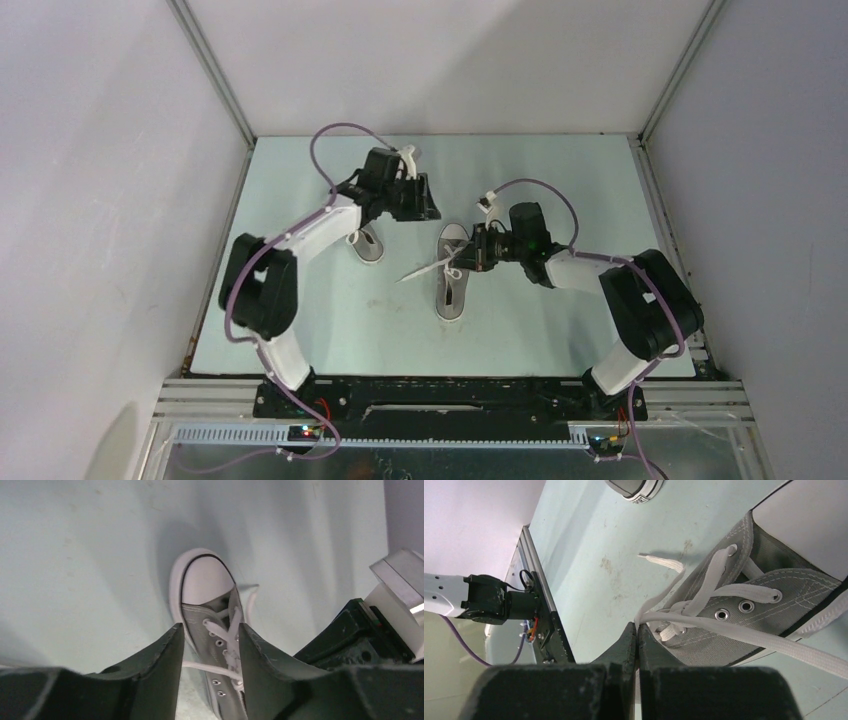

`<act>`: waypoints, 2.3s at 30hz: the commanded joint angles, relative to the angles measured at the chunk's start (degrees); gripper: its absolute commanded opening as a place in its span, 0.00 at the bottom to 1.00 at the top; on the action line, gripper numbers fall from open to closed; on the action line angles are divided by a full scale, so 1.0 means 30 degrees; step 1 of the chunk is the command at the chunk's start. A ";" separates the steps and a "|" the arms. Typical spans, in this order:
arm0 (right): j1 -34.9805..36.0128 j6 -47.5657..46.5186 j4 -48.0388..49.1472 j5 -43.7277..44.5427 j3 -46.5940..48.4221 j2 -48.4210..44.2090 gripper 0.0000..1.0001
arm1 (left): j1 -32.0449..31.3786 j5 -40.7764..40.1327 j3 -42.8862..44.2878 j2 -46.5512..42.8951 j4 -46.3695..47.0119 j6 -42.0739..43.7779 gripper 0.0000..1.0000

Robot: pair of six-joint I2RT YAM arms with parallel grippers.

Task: Tie the shoes

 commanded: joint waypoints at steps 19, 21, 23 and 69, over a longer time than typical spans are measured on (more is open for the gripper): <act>0.1437 -0.3047 -0.1385 0.2293 0.0722 -0.1690 0.00 | -0.1336 0.9438 1.1412 0.9951 -1.1302 0.1408 0.50; 0.1463 -0.3192 -0.1544 0.2478 0.0722 -0.1819 0.00 | -0.1472 0.9377 1.1263 0.9975 -1.1458 0.1581 0.49; 0.1462 -0.3283 -0.1641 0.2575 0.0722 -0.1916 0.00 | -0.1586 0.9260 1.1251 0.9900 -1.1812 0.1896 0.49; 0.1844 -0.3612 -0.2131 0.2658 0.0722 -0.2241 0.00 | -0.2377 0.8946 1.6732 1.3861 -1.5247 0.3127 0.00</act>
